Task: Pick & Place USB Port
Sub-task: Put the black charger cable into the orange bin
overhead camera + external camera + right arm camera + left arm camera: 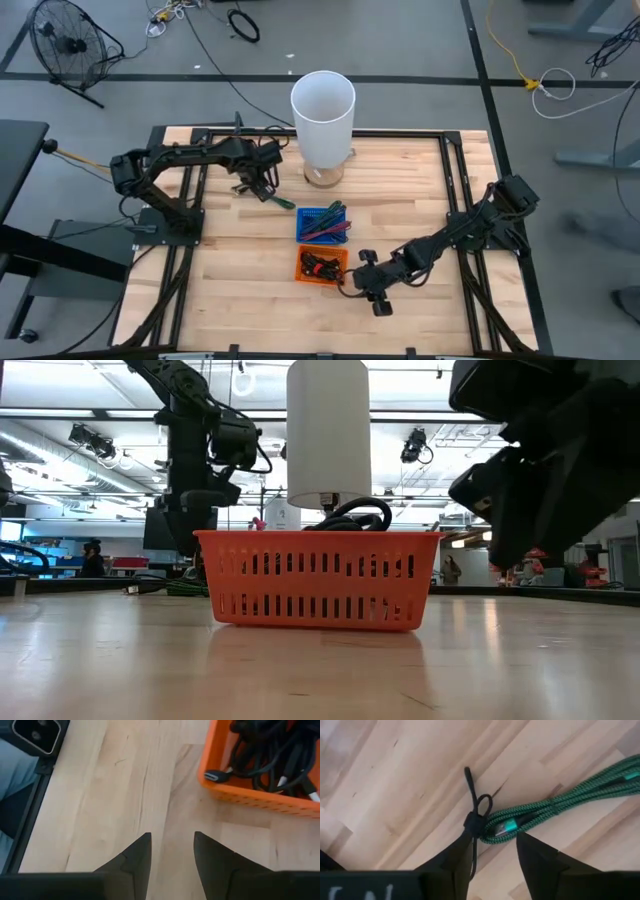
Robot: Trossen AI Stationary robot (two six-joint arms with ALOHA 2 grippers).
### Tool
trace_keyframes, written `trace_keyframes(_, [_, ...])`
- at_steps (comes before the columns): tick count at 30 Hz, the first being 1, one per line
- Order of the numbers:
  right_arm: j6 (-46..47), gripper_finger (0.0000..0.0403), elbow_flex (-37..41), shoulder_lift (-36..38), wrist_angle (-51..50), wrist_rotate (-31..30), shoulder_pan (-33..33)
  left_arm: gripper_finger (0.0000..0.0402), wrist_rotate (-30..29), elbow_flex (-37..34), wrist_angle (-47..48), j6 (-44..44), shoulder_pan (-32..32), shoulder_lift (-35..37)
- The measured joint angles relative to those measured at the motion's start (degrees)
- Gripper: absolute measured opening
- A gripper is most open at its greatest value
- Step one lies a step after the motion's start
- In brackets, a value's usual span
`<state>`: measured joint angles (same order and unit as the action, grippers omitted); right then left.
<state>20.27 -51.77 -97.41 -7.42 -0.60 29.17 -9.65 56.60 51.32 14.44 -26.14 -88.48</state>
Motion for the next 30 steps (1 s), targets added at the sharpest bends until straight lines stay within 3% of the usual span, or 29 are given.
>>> trace_keyframes(14, [-0.1,0.0146,0.0,0.0,0.8,0.2,0.0,0.0168,-0.8,-3.9,-0.5,-1.7,-3.3,-5.8])
trace_keyframes(22, [-1.3,0.0146,0.0,0.0,1.2,0.2,0.0,0.0162,-0.7,-8.6,-6.7,-2.2,-6.0,-5.5])
trace_keyframes(24, [-1.3,0.0146,0.0,0.0,1.2,0.2,0.0,0.0142,-0.5,-9.2,-7.3,-2.0,-6.4,-5.5])
trace_keyframes(28, [-1.6,0.0146,0.0,0.0,1.4,0.0,0.0,0.0044,1.5,-8.7,-7.0,-1.9,-6.3,-5.4])
trace_keyframes(30, [-2.0,0.0146,0.0,0.0,1.8,0.0,0.0,0.0019,1.5,-7.8,-5.7,-1.9,-6.1,-5.2])
